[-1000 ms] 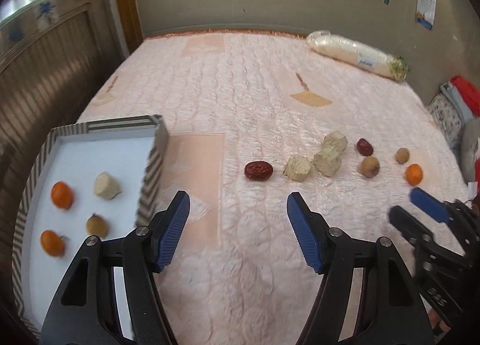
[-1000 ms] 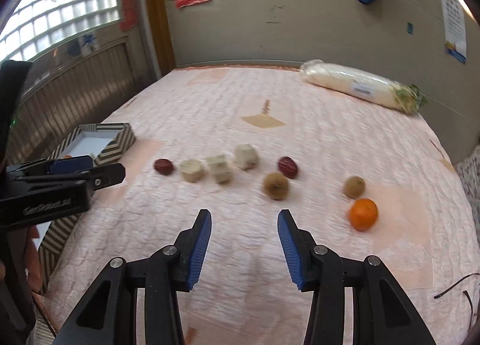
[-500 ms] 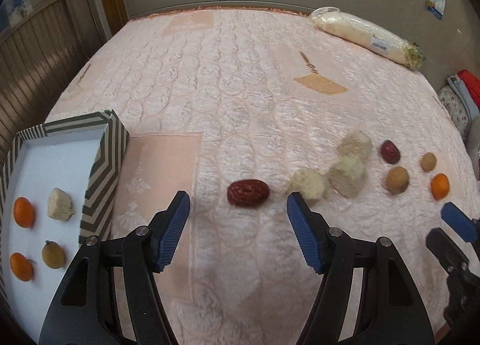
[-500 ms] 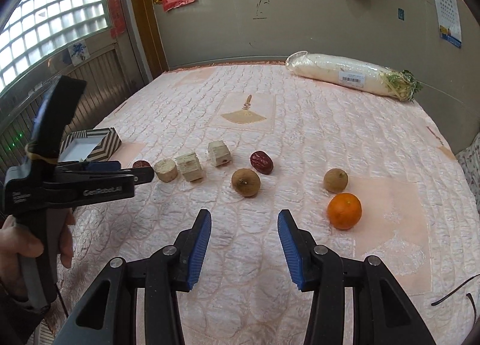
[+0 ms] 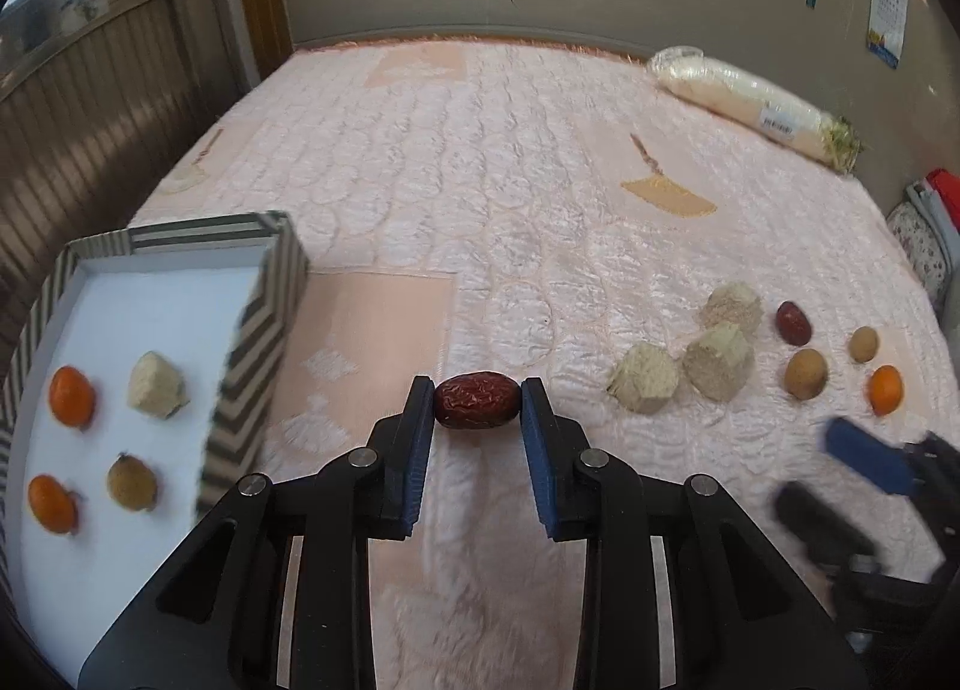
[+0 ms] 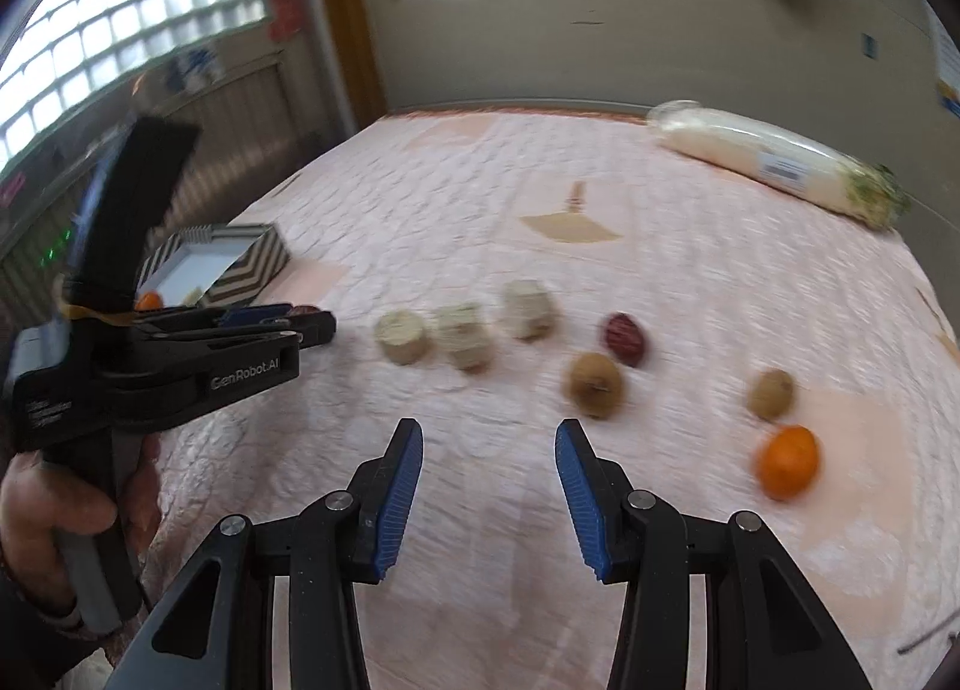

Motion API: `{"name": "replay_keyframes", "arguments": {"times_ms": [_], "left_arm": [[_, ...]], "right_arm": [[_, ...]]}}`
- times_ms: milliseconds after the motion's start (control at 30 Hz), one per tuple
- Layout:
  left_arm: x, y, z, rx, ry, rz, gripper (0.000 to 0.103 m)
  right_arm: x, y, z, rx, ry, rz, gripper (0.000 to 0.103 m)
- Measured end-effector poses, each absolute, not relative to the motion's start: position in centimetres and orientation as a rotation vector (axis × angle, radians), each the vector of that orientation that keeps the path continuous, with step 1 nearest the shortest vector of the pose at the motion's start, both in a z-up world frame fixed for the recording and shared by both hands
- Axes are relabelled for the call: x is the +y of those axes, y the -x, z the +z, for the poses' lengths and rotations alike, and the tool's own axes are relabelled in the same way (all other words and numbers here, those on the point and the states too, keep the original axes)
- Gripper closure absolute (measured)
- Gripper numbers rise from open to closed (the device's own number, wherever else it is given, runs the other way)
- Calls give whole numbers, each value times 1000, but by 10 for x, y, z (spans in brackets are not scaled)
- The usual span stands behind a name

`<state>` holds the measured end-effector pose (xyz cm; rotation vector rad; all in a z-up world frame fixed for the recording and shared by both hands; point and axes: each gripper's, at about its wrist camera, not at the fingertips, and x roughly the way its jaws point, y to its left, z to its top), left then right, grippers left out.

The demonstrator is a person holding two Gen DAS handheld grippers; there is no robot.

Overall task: Organize fruits
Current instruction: 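Grasp the red date with the left tool while the right tool grasps a beige cake, then carry the red date and cake into the tray and open both tools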

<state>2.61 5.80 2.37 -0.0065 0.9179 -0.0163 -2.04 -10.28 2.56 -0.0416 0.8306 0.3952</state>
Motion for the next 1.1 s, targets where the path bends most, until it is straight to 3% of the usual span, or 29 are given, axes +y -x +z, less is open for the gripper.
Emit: {"name": "replay_keyframes", "arguments": {"times_ms": [500,600,1100], "left_arm": [[94,7,51,882,4,-1,74],[98,9,51,888,10,-9,74],[119,35,61,856,18,7,75]], "right_arm": [[-27,-40,4,870,120,400,59],[-22,-44,5,870,151,373,75],[-28,18,39,774,68,399,75]]}}
